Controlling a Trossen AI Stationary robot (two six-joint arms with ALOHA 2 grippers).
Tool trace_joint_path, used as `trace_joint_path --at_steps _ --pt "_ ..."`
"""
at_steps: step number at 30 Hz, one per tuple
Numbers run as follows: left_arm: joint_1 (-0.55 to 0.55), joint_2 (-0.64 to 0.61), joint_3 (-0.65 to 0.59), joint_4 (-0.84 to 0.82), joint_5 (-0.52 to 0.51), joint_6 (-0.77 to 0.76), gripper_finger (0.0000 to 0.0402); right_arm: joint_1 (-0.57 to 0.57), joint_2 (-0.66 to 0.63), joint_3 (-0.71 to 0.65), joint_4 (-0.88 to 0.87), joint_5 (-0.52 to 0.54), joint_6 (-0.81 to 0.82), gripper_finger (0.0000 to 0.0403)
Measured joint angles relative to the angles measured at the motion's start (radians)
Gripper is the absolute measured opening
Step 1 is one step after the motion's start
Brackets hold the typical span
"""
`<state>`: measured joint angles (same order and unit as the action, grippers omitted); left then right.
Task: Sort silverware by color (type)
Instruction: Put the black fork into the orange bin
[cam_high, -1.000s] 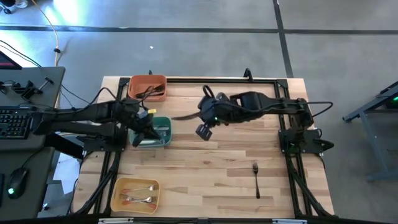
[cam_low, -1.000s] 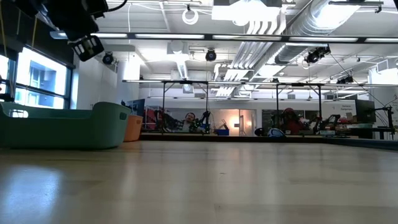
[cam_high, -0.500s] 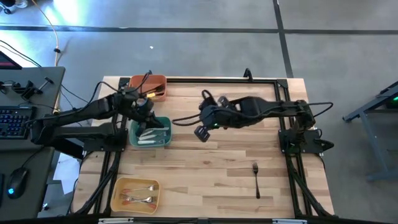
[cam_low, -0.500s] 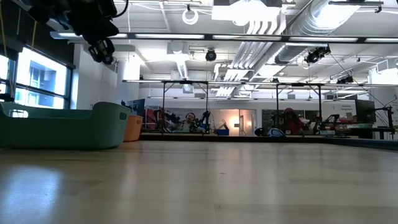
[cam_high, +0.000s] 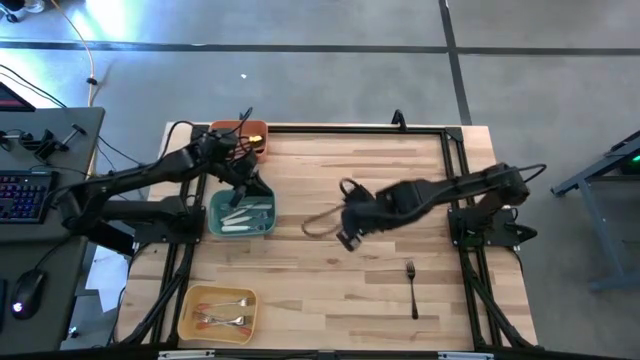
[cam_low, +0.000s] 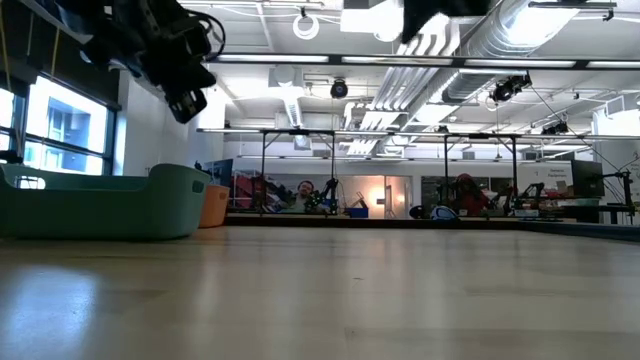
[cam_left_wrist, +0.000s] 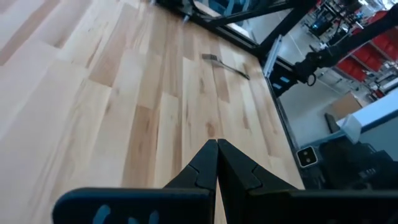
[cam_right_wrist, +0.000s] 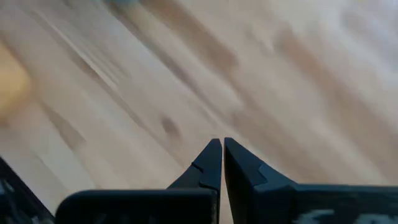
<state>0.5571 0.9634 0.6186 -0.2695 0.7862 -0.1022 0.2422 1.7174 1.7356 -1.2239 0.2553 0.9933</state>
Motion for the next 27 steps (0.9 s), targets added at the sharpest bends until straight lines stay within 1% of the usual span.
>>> trace_joint_path --at_steps 3,8,11,14,16,20,23,25,27 --pt "0.0 0.026 0.0 0.026 0.001 -0.001 0.0 0.062 -0.043 -0.131 -0.013 -0.062 0.173 0.0" --pt "0.0 0.029 0.0 0.055 0.0 0.0 0.0 0.187 -0.092 -0.335 0.061 -0.169 0.439 0.0" --pt "0.0 0.029 0.0 0.06 -0.006 0.005 0.0 0.253 -0.114 -0.437 0.11 -0.202 0.616 0.0" --pt "0.0 0.029 0.0 0.065 -0.021 0.007 0.0 0.309 -0.119 -0.535 0.135 -0.208 0.779 0.0" --pt "0.0 0.029 0.0 0.073 -0.035 -0.009 0.0 0.336 -0.123 -0.587 0.163 -0.233 0.858 0.0" --pt "0.0 0.029 0.0 0.09 -0.05 -0.05 0.0 0.379 -0.123 -0.679 0.272 -0.302 0.945 0.0003" --pt "0.0 0.029 0.0 0.089 -0.053 -0.07 0.0 0.404 -0.123 -0.728 0.351 -0.34 1.012 0.0021" --pt "0.0 0.029 0.0 0.089 -0.055 -0.08 0.0 0.416 -0.123 -0.752 0.393 -0.361 1.059 0.0045" --pt "0.0 0.029 0.0 0.089 -0.06 -0.08 0.0 0.427 -0.123 -0.765 0.393 -0.364 1.11 0.0075"
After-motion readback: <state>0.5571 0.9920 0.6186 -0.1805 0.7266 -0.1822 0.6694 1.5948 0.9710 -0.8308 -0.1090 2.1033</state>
